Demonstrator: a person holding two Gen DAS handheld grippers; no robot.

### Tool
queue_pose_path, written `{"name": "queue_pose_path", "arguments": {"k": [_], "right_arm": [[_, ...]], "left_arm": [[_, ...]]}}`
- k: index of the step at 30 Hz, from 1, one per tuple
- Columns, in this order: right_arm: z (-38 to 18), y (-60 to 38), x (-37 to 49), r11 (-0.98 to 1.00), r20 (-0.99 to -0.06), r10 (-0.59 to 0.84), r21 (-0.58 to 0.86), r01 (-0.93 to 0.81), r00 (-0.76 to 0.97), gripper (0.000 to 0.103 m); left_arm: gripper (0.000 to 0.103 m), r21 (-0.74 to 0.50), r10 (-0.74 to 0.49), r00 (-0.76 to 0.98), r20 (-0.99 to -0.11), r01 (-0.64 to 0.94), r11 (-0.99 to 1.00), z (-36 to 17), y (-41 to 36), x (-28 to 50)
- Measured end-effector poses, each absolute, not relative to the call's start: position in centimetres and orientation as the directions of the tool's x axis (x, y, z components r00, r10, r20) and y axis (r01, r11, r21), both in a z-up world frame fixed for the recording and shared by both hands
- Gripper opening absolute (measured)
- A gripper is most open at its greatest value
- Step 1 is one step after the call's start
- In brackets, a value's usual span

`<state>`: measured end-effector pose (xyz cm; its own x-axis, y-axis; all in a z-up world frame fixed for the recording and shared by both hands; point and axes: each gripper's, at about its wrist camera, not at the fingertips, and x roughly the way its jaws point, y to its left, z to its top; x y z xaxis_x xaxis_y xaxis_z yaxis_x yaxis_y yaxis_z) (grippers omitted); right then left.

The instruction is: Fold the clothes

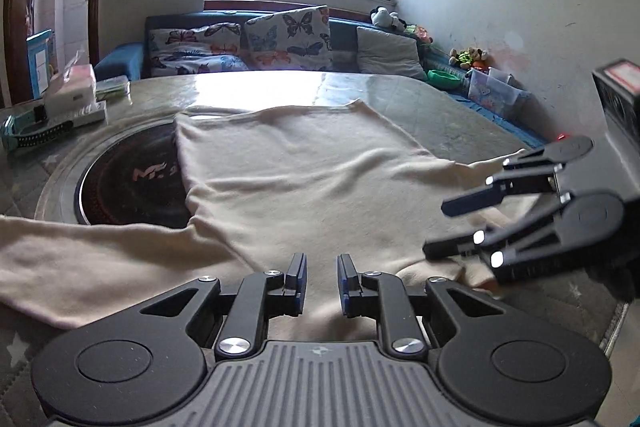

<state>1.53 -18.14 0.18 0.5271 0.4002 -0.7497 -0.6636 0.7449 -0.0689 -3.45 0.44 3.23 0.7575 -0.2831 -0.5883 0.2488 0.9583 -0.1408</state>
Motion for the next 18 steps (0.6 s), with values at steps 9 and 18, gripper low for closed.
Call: {"name": "queue_pose_path", "arguments": {"k": [9, 18], "right_arm": [[-0.3, -20.6, -0.5, 0.786, -0.753, 0.433, 0.046, -0.617, 0.495, 0.050], [1.3, -20.4, 0.1, 0.774, -0.740, 0.445, 0.034, -0.632, 0.504, 0.049]], "left_arm": [[0.020, -0.103, -0.298, 0.728, -0.617, 0.300, 0.948, 1.8, -1.6, -3.3], [0.024, -0.133, -0.247, 0.769, -0.589, 0.209, 0.969, 3.2, 1.0, -4.4]]}}
